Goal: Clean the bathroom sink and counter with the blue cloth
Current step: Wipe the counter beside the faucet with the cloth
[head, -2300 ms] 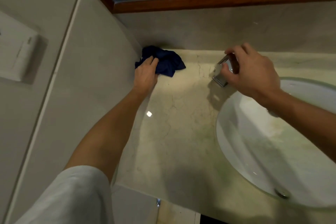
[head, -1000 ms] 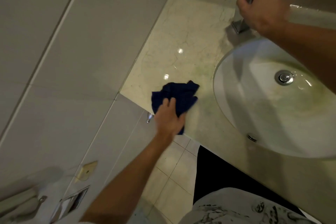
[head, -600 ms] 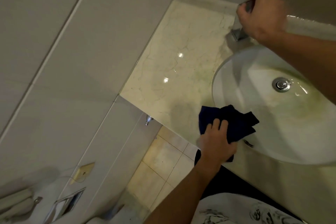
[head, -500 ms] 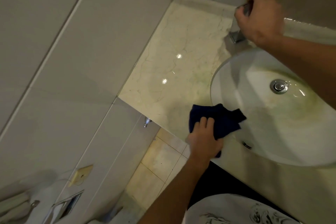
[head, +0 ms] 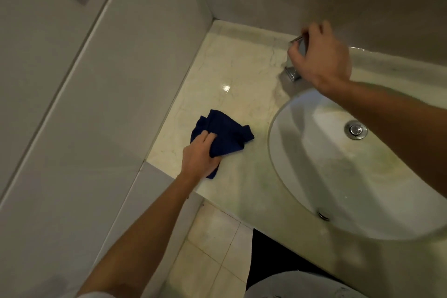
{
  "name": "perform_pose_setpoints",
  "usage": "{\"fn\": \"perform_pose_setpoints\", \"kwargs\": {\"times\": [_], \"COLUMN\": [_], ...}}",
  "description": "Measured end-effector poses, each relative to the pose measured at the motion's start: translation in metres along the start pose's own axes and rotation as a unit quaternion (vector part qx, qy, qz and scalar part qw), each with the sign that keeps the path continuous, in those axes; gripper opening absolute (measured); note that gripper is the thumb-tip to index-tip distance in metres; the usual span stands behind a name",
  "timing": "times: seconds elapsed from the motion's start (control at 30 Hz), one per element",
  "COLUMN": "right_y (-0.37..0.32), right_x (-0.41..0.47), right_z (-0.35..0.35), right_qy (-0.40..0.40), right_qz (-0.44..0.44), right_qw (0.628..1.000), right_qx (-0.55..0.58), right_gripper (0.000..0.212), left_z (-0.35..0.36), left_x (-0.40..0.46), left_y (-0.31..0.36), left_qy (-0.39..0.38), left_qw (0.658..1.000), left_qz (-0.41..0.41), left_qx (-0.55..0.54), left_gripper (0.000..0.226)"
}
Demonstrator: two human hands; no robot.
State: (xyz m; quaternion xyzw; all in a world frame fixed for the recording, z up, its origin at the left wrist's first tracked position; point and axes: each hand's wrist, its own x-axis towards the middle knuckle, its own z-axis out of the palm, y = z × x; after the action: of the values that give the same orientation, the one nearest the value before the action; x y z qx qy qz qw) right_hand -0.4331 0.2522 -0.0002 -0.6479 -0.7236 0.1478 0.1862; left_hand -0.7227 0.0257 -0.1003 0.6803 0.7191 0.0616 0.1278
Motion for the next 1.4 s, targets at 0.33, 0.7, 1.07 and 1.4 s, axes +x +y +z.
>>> {"fn": "perform_pose_setpoints", "kwargs": {"times": [0.33, 0.7, 1.07, 1.4], "right_y": [0.006, 0.005, -0.001, 0.0], "right_x": [0.005, 0.007, 0.003, 0.002], "right_z": [0.009, 0.016, 0.011, 0.01], "right_qy": [0.015, 0.023, 0.01, 0.011], "right_qz": [-0.01, -0.008, 0.012, 0.007], "right_qw": [1.0, 0.998, 0.999, 1.0], "right_qx": [-0.01, -0.051, -0.041, -0.026], "right_gripper": [0.044, 0.039, 0.042, 0.046], "left_z": [-0.013, -0.003, 0.003, 0.017], "left_x": [0.2, 0.332, 0.315, 0.219], "left_y": [0.024, 0.1, 0.142, 0.144], "left_qy": [-0.029, 0.006, -0.036, 0.031], "left_qw": [0.99, 0.992, 0.979, 0.998], "left_qz": [0.126, 0.106, 0.185, -0.034], "left_qx": [0.06, 0.072, 0.073, 0.051], "left_gripper": [0.046, 0.054, 0.063, 0.05]}}
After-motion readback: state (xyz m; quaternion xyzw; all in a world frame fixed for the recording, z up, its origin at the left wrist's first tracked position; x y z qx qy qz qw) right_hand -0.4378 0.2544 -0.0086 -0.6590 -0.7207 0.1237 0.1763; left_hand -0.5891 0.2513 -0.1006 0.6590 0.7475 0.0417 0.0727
